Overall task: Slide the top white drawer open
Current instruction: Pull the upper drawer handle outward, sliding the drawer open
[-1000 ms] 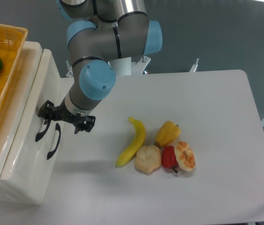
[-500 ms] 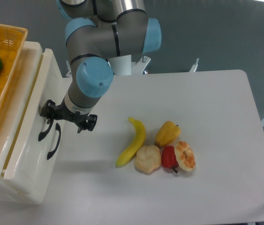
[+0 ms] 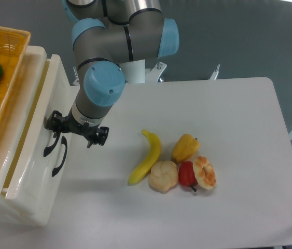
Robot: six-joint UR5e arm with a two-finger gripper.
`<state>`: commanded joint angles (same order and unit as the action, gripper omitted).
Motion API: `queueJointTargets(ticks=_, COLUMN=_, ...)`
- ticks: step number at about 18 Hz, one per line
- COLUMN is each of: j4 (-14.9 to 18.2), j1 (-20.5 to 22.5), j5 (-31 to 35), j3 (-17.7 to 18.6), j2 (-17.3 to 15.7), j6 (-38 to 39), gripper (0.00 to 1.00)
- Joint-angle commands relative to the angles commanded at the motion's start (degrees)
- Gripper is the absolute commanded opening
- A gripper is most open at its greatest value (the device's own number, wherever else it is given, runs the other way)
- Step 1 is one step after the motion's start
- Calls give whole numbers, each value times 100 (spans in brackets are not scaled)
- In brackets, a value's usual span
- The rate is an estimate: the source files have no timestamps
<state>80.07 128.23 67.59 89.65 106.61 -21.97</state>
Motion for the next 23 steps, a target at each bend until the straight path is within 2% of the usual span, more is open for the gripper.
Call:
queueJointTargets(ticks=11, j4=-9, j1=106, j5=44, j3=-158, j2=17, j6=-35, gripper=100)
queueJointTargets(ticks=23, j4=35, j1=141, j5=26, j3=-79, j2=-9, j6=-150, gripper=100)
